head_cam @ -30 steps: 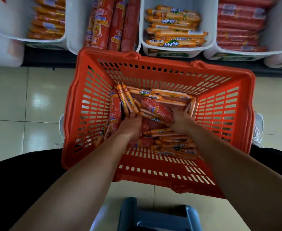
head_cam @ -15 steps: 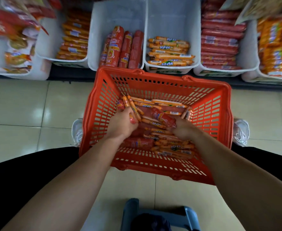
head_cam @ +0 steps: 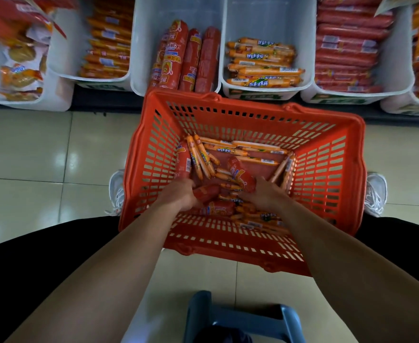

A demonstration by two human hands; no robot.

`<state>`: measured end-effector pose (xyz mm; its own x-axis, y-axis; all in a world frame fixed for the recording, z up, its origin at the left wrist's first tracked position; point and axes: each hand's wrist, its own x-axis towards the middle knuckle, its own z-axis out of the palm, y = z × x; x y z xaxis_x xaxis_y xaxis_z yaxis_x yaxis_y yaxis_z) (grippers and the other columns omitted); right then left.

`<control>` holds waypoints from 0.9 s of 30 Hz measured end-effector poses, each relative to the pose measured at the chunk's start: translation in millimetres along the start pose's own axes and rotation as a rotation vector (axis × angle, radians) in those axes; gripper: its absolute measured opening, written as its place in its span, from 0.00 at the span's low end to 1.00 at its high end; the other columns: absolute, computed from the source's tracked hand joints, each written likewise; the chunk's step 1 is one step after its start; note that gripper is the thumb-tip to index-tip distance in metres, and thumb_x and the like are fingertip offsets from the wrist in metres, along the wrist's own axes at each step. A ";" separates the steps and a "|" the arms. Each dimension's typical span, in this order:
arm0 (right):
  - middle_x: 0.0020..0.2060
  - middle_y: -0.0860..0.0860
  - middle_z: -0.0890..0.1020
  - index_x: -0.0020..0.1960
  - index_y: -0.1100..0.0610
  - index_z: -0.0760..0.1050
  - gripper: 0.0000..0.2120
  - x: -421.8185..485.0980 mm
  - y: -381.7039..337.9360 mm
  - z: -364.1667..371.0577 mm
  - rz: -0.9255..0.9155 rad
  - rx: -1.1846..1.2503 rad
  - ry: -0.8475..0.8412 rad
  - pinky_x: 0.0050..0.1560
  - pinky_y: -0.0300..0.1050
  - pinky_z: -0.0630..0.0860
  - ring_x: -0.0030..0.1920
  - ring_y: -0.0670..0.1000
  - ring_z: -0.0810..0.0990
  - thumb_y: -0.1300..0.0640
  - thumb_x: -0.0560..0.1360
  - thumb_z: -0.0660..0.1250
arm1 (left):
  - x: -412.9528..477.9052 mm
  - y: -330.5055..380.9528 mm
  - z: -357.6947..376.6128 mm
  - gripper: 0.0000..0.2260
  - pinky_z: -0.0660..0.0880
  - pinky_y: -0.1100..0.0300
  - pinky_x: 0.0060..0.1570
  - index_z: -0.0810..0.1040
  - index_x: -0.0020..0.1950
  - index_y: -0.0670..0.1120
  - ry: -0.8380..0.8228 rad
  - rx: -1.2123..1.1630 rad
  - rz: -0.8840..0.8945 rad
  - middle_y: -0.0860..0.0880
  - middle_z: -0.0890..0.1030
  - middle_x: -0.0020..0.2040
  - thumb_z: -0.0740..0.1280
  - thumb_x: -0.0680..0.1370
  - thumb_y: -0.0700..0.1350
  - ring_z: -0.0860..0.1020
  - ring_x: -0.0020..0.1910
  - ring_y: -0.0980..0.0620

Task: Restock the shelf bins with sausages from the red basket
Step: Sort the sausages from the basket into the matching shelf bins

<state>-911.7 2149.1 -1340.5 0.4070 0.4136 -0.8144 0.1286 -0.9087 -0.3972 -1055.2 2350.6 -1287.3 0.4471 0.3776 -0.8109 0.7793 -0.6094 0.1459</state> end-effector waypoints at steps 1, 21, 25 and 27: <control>0.60 0.54 0.79 0.74 0.54 0.64 0.35 0.1 -1.9 0.1 -0.016 0.020 0.013 0.51 0.46 0.74 0.56 0.57 0.79 0.37 0.75 0.68 | 1.0 -1.4 0.2 0.26 0.74 0.54 0.56 0.80 0.65 0.51 -0.024 -0.063 0.016 0.47 0.80 0.61 0.77 0.69 0.57 0.78 0.60 0.44; 0.37 0.48 0.82 0.50 0.49 0.73 0.15 -153.1 -104.2 -88.1 -0.318 0.142 0.338 0.35 0.44 0.72 0.38 0.51 0.82 0.38 0.75 0.67 | -122.9 22.5 -90.7 0.17 0.75 0.60 0.47 0.84 0.54 0.52 0.526 -0.719 0.151 0.55 0.85 0.44 0.76 0.69 0.57 0.83 0.48 0.52; 0.36 0.51 0.83 0.50 0.51 0.75 0.15 -156.1 -131.4 -93.2 -0.342 0.254 0.330 0.38 0.47 0.77 0.35 0.52 0.83 0.39 0.75 0.69 | -125.1 22.7 -113.3 0.18 0.76 0.60 0.53 0.83 0.58 0.50 0.563 -0.890 0.145 0.55 0.82 0.46 0.78 0.70 0.53 0.81 0.47 0.53; 0.36 0.51 0.83 0.52 0.53 0.76 0.16 -148.9 -145.5 -93.1 -0.334 0.301 0.325 0.36 0.45 0.74 0.35 0.52 0.82 0.41 0.76 0.68 | -116.5 19.8 -119.8 0.22 0.78 0.55 0.56 0.84 0.56 0.51 0.567 -0.939 0.144 0.54 0.84 0.47 0.77 0.65 0.58 0.83 0.47 0.51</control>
<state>-906.8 2214.5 -1122.0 0.6523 0.5947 -0.4699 0.0542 -0.6550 -0.7537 -1039.3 2378.1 -1122.0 0.5095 0.7565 -0.4100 0.6202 0.0074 0.7844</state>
